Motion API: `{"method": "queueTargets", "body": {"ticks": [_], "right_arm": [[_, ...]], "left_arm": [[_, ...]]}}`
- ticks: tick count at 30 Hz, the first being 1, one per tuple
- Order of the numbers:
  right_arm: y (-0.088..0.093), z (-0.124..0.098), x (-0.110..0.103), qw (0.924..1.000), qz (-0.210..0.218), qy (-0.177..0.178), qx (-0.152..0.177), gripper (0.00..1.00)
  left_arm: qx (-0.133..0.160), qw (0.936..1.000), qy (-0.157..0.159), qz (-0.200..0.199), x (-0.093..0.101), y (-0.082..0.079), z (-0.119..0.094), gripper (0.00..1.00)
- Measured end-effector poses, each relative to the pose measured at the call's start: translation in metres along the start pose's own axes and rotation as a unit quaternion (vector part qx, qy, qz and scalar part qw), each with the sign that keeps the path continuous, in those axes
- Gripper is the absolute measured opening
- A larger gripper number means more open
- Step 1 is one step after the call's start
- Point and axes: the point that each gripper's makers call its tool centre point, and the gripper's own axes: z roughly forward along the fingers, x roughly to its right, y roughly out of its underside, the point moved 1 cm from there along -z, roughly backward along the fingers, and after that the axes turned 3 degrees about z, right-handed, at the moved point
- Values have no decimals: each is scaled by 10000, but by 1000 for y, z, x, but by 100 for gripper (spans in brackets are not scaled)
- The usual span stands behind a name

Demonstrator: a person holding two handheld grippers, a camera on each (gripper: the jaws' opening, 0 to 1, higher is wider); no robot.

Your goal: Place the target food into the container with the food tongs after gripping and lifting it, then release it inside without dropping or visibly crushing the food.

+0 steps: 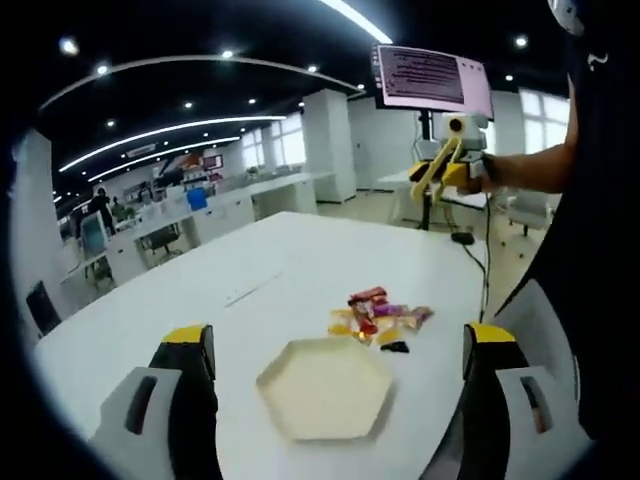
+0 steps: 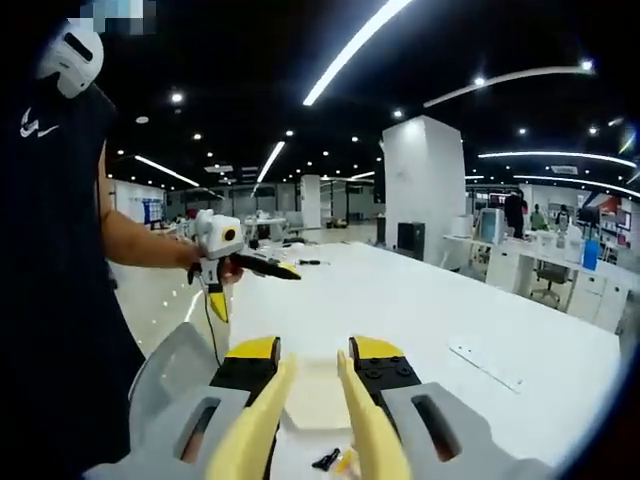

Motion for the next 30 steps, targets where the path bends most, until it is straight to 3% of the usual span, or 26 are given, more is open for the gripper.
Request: {"method": "queueTargets", "body": {"ticks": [2,4,5,6,9,12,18,22,24,27,29,30], "right_arm": [[5,1,1,9999,-73,106,-38,26],[8,1,0,9999,-41,158,-12,26],[10,1,1,9999,-31,162,8,27],[12,1,3,9997,24,241,2,27],[18,0,4,9996,32,290,-49,27],[25,1,5,9993,25,348,-106,27],[45,3,10,9980,3,574,-251,27],[59,5,10,9975,80,637,-312,27],[73,5,12,9964,-8,678,-506,27],[84,4,12,9965,105,629,-539,26],[94,3,14,9959,116,615,-648,26],[98,2,15,9956,113,634,-685,26]], "left_arm": [[-48,10000,-39,-65,5,14,0,99],[-319,9987,-373,95,-1,34,-3,99],[-336,9987,-378,86,0,36,-3,99],[-135,9993,-244,-237,5,39,-4,99],[10,9995,-283,-155,10,48,-8,99],[-20,9989,-289,-371,13,66,-11,99],[-173,9979,-495,-368,19,100,-21,99],[-238,9967,-503,-583,27,116,-23,99],[-237,9965,-505,-623,30,121,-22,99],[-195,9958,-515,-732,33,126,-20,99],[-308,9951,-554,-754,29,136,-18,99],[-297,9953,-558,-740,30,133,-20,99]]}}
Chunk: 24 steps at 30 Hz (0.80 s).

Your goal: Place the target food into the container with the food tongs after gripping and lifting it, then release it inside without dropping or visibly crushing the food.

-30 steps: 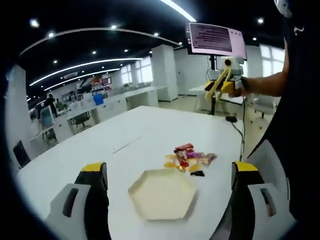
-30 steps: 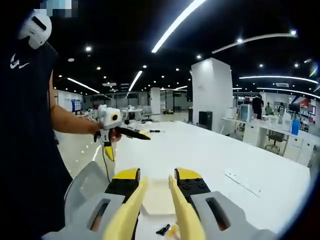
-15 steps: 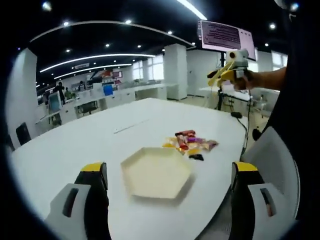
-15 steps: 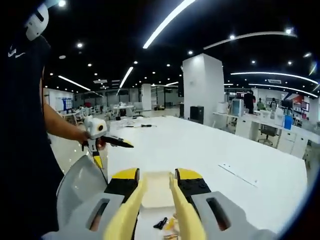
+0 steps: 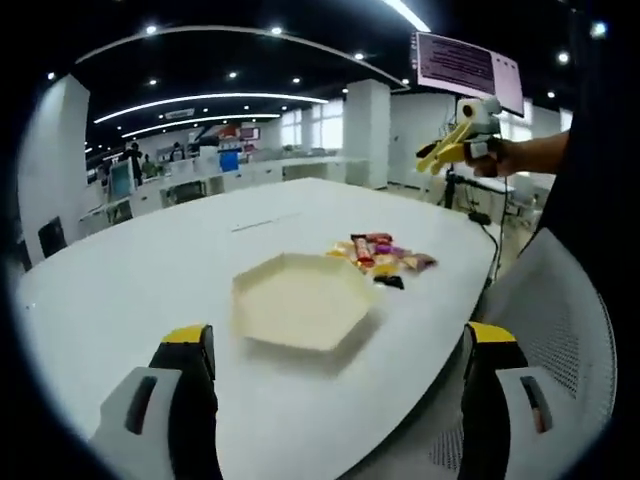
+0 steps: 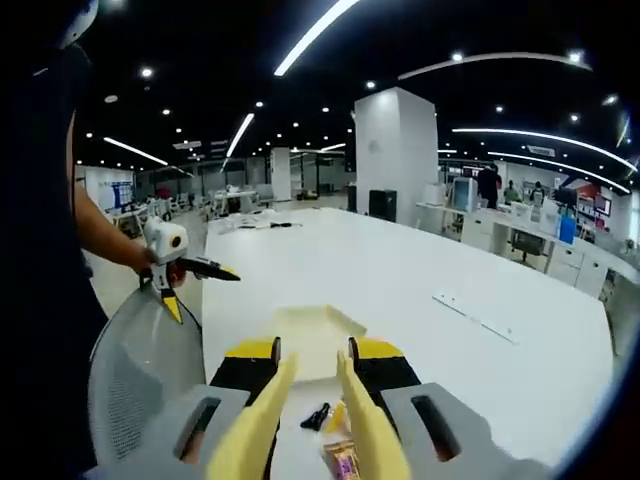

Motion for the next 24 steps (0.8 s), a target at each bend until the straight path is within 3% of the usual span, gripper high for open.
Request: {"method": "queueTargets", "body": {"ticks": [6,9,21,24], "right_arm": [[30,-3,6,9996,-52,-46,-286,26],[51,-4,12,9987,-30,-69,-495,26],[105,1,31,9929,-28,-179,-1172,27],[113,4,33,9916,20,-224,-1276,27]], "left_arm": [[83,9999,-66,56,-1,1,1,99],[12,9996,270,-25,10,6,5,100],[20,9998,117,185,8,3,6,100],[31,10000,0,39,4,4,6,100]]}}
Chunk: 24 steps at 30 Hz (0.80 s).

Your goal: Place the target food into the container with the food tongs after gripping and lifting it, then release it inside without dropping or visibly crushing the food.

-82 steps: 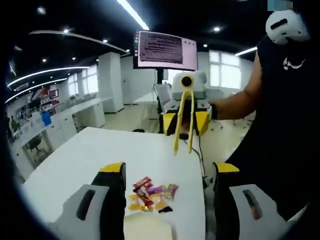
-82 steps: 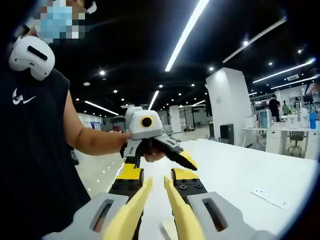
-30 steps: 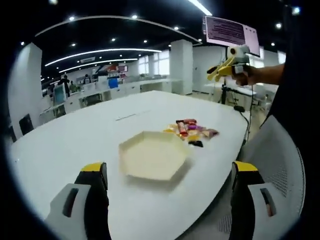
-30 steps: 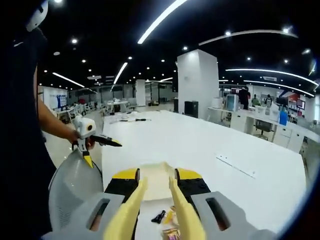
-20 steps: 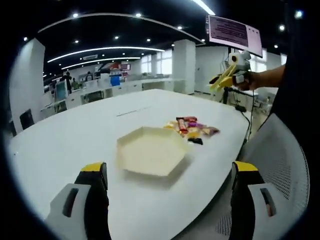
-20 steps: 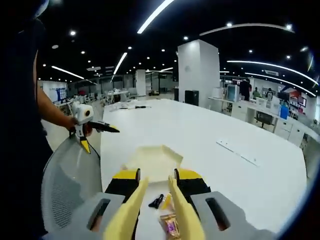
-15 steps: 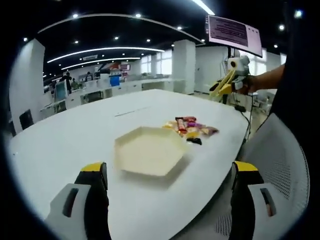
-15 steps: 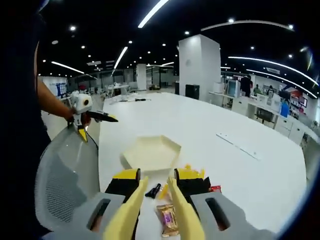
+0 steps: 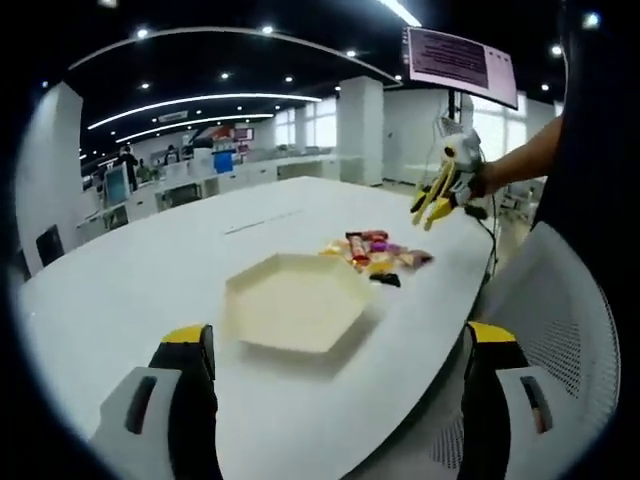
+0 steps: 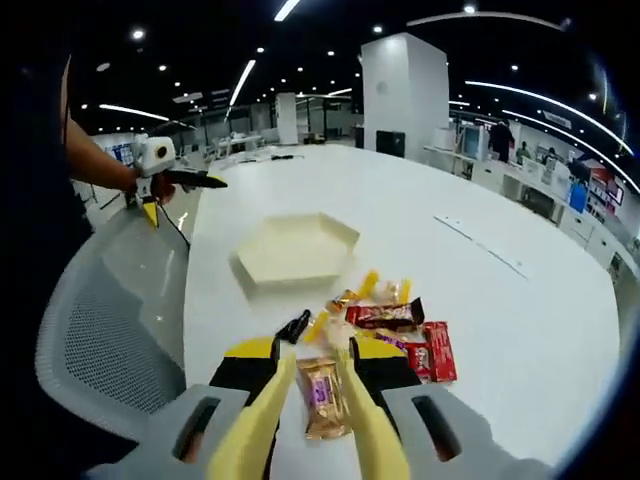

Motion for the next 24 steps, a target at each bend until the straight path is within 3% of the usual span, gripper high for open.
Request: {"method": "queueTargets", "body": {"ticks": [11,17,19,24], "right_arm": [[27,18,5,9991,-30,-162,-393,27],[40,26,5,9976,-163,-219,-631,27],[45,27,8,9959,-429,-179,-773,27],[50,34,2,9952,-378,-264,-864,27]], "left_arm": [[8,9995,-267,-192,-8,1,3,100],[-97,9997,-168,-180,-3,4,5,99],[-137,9997,-129,-136,-2,6,5,99],[-203,9996,-158,-93,-3,9,6,99]]}}
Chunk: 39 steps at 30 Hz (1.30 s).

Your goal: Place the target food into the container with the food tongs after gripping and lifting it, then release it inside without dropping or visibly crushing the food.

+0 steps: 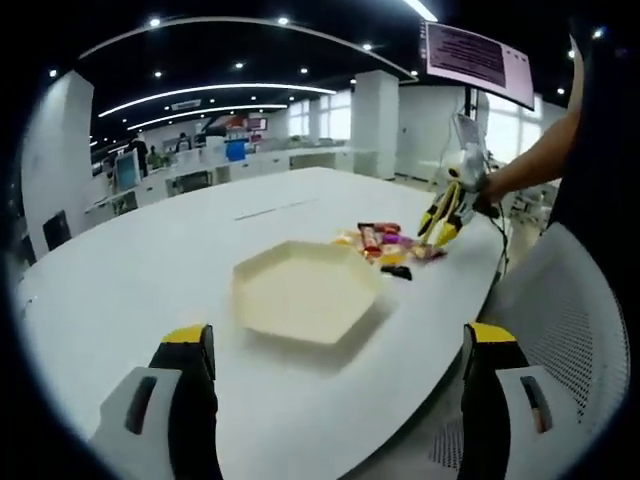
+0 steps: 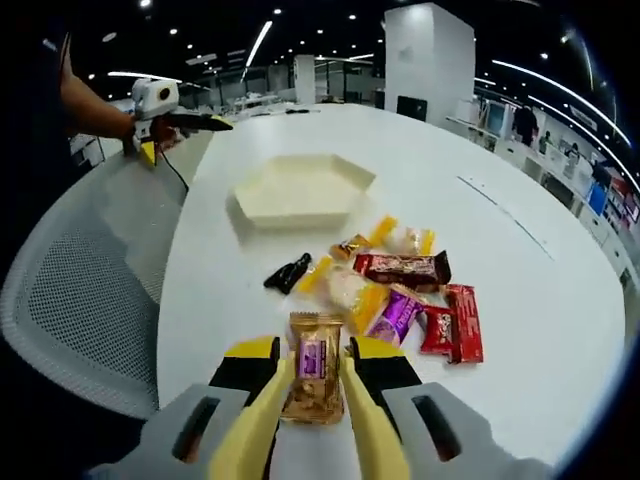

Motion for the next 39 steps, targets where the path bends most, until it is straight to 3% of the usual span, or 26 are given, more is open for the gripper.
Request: {"method": "queueTargets", "body": {"ticks": [4,5,6,8,17,25,29,39], "right_arm": [[7,8,-4,9998,15,-50,-171,26],[2,8,-1,10000,71,10,-12,25],[6,6,0,9990,428,28,-122,25],[6,5,3,9995,308,18,-80,23],[4,6,3,9984,536,64,-170,22],[-14,-7,8,9980,610,132,-134,22],[-24,-17,13,9975,667,181,-172,22],[-56,-36,27,9974,587,285,-302,22]], "left_arm": [[26,10000,-23,-21,-1,-1,-1,99],[18,10000,-26,-28,-1,-1,-1,99],[13,10000,-25,-34,-1,0,-1,99],[22,10000,-41,-18,-2,0,-1,99],[-27,10000,23,-16,-1,2,0,99],[-111,9999,25,-10,-2,5,3,99],[-409,9989,185,118,3,15,5,99],[-392,9992,73,71,0,14,3,99]]}}
